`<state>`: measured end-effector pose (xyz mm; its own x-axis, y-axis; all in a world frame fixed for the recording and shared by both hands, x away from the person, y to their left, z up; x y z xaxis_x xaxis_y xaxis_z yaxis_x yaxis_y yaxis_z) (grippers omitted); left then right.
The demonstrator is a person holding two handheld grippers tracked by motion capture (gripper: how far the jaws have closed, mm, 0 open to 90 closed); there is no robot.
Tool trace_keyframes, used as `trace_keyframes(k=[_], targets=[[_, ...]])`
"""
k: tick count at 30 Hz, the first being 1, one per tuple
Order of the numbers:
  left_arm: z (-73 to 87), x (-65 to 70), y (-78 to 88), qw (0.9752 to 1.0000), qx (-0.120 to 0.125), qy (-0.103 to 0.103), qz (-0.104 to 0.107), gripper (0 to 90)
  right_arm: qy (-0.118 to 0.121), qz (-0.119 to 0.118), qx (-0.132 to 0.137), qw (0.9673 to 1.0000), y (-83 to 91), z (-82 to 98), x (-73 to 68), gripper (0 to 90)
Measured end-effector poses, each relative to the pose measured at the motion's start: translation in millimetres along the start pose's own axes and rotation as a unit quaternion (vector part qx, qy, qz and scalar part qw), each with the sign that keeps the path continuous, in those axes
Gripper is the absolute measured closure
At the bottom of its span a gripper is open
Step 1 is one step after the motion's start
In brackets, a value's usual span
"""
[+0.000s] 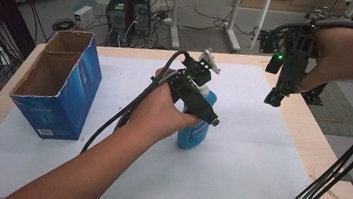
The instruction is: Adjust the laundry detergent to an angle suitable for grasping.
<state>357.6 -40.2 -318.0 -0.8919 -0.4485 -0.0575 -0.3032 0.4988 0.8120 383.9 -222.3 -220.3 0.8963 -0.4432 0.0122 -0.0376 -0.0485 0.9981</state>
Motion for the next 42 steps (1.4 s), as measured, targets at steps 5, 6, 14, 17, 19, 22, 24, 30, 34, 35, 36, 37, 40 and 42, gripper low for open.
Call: trace_keyframes(k=[5,6,14,17,19,22,24,30,34,35,36,37,40,42], targets=[[0.3,1.7,-6.0,0.9998,0.012,0.004,-0.012,1.7,0.002,0.001,0.001,1.0,-0.2,0.4,0.8,0.8],[0.7,1.7,-7.2,0.9998,0.013,0.004,-0.015,1.7,0.002,0.001,0.001,1.0,-0.4,0.6,0.9,0.8],[3.3,0.4,-13.6,0.9991,0.03,0.011,-0.027,1.8,-0.002,0.0,0.0,1.0,-2.4,1.9,1.7,0.8],[4.3,-1.0,-15.3,0.999,0.034,0.014,-0.024,3.1,0.001,0.0,0.0,1.0,-2.7,2.3,2.4,0.8],[4.7,-0.7,-17.5,0.9988,0.035,0.019,-0.028,3.0,-0.001,0.0,-0.001,1.0,-2.7,2.6,2.4,0.8],[5.7,-1.6,-18.9,0.9988,0.033,0.016,-0.033,3.1,-0.004,0.0,-0.002,1.0,-2.7,2.8,2.2,0.8],[6.5,-2.3,-19.1,0.9987,0.034,0.015,-0.035,5.3,-0.002,0.0,-0.003,1.0,-2.9,2.7,2.8,0.8],[7.0,-2.7,-20.2,0.9987,0.033,0.013,-0.036,7.9,-0.005,-0.001,0.0,1.0,-3.9,1.5,2.5,0.8],[7.0,-2.7,-21.1,0.9986,0.034,0.014,-0.039,9.8,0.003,0.0,-0.001,1.0,-4.3,0.7,3.5,0.8],[7.2,-3.1,-20.6,0.9988,0.032,0.01,-0.037,11.2,0.002,0.0,-0.002,1.0,-4.2,0.7,3.5,0.8],[7.5,-2.4,-21.3,0.9987,0.034,0.011,-0.037,11.6,-0.001,0.0,-0.001,1.0,-4.3,0.6,3.2,0.8],[7.8,-2.3,-21.3,0.9987,0.032,0.009,-0.038,14.0,-0.004,0.001,0.0,1.0,-5.2,0.9,2.8,0.8],[8.3,-2.0,-21.3,0.9987,0.032,0.007,-0.039,14.8,-0.001,0.0,-0.002,1.0,-5.9,1.7,2.9,0.8],[8.2,-2.2,-20.9,0.9987,0.033,0.006,-0.038,18.8,-0.007,-0.001,-0.002,1.0,-6.2,2.5,2.4,0.8]])
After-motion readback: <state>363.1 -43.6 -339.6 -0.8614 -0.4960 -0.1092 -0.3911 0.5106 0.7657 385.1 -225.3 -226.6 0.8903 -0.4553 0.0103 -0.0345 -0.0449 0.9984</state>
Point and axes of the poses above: each handheld gripper's, and its own axes: y roughly backward along the jaws, z roughly out of its underside, x roughly to its right, the point moved 1 cm from there along -y, roughly forward along the jaws, and after that the axes turned 11 degrees about -y, right-handed, at the moved point
